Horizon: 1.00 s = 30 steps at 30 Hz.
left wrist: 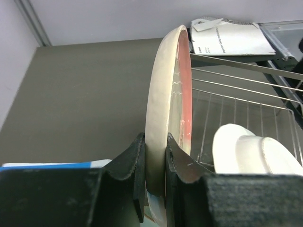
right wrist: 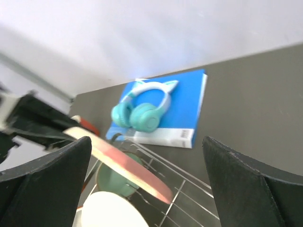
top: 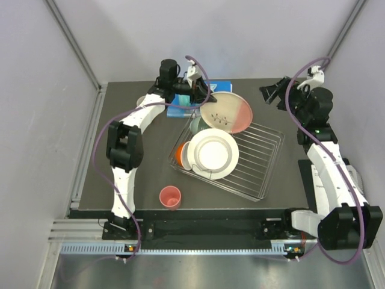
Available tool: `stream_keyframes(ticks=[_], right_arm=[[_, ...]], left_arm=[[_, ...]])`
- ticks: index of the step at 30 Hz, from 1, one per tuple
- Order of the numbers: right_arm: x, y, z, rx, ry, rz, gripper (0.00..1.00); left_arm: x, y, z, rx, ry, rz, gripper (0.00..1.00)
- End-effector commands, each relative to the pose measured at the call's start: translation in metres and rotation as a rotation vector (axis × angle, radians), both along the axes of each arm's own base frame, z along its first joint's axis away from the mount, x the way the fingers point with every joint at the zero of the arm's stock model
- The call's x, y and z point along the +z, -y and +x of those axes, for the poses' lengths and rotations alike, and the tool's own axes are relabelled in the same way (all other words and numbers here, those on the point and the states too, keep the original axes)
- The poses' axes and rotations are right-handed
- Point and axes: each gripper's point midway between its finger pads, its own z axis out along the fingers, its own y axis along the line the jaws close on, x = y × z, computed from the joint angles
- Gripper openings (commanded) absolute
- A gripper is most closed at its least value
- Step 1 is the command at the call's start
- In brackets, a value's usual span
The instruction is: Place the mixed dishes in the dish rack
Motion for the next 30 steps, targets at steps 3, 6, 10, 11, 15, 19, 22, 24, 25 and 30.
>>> stream_keyframes(ticks=[3,6,10,11,15,19,22,24,25,30], right_arm=[[0.018,-0.036,-0.008,0.21,0.115,-0.031,1.0],[0.009,-0.046,-0.005,0.255,0.091,-0.042,1.0],[-0.015,-0.055,0.003,0.302,0.028,-0.04,1.0],[-0.021,-0.058,0.003,0.309,0.012,-0.038,1.0],[-0.042,-0.062,0.006,0.324,-0.044,-0.026,0.99],[-0.057,-0.063,0.011,0.326,-0.095,-0.01,1.0],[-0.066,-0.068,0.012,0.348,-0.123,0.004,1.0],[-0.07,-0.073,0.012,0.365,-0.138,0.009,1.0],[-0.074,-0.075,0.013,0.371,-0.15,0.01,1.0],[-0.083,-0.084,0.011,0.388,-0.182,0.006,1.0]], left_arm=[[0.006,-0.003,-0.022,-0.056,0.068,-0.019,0.0],[-0.002,-0.004,-0.027,-0.06,0.047,-0.009,0.0],[-0.006,-0.004,-0.028,-0.063,0.038,-0.004,0.0],[-0.007,-0.004,-0.027,-0.06,0.038,-0.004,0.0],[-0.012,-0.005,-0.026,-0.05,0.041,0.006,0.1],[-0.017,-0.005,-0.021,-0.013,0.062,0.031,0.16],[-0.028,-0.009,-0.019,0.012,0.069,0.077,0.19],[-0.036,-0.012,-0.019,0.025,0.071,0.111,0.23],[-0.04,-0.013,-0.02,0.026,0.071,0.12,0.27],[-0.047,-0.018,-0.018,0.06,0.096,0.164,0.99]])
